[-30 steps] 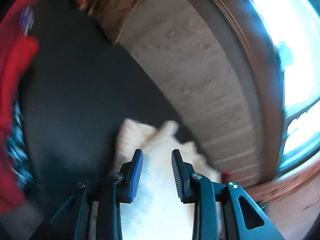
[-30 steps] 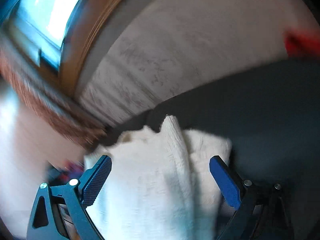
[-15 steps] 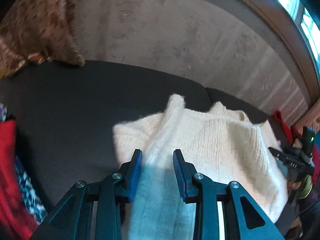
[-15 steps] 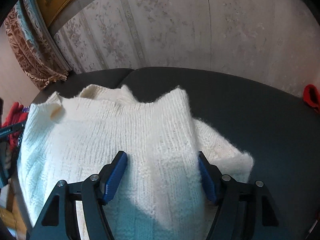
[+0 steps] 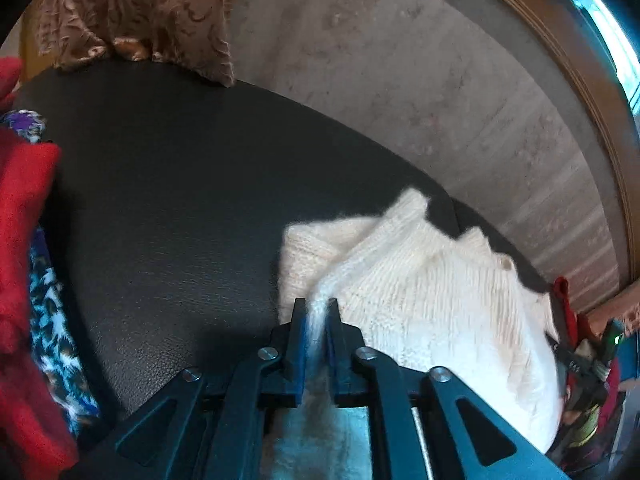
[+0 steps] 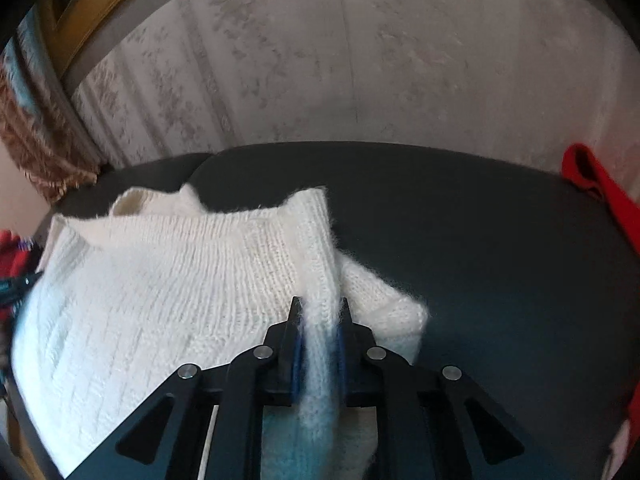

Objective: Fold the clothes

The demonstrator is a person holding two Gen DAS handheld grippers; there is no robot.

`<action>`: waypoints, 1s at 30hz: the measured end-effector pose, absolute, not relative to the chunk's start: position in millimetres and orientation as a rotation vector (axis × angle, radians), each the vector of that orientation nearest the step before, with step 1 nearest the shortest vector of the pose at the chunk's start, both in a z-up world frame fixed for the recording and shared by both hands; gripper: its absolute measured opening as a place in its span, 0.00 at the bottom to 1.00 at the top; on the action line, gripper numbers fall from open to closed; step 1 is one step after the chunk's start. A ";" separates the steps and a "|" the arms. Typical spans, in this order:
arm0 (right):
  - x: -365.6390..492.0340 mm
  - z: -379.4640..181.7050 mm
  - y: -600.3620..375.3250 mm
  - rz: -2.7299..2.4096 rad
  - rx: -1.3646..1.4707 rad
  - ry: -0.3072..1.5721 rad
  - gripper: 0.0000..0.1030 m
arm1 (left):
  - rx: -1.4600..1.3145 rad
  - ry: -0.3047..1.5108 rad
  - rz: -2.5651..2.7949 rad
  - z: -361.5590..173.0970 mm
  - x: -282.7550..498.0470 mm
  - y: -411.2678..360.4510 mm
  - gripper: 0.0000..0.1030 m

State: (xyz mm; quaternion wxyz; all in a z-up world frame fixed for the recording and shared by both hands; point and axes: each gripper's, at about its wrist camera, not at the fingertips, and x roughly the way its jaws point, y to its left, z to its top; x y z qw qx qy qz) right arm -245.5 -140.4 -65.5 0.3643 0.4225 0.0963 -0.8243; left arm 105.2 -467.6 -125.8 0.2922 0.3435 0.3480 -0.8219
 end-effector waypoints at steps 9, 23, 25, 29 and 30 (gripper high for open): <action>-213.8 -15.1 -143.1 -2.194 0.862 0.410 0.57 | 0.891 0.556 -2.515 -72.2 80.1 -406.1 0.20; -215.6 -64.1 -240.3 -1.904 1.051 0.424 0.62 | 1.278 0.355 -2.522 -136.7 -4.8 -394.6 0.25; -215.8 -64.4 -238.2 -1.888 1.052 0.415 0.62 | 1.259 0.383 -2.527 -138.9 -0.4 -394.8 0.18; -211.0 -61.3 -238.7 -1.896 1.023 0.443 0.37 | 1.195 0.360 -2.504 -133.7 0.5 -388.1 0.05; -206.0 -60.2 -238.2 -1.903 1.001 0.459 0.32 | 1.173 0.354 -2.502 -132.1 1.3 -386.2 0.05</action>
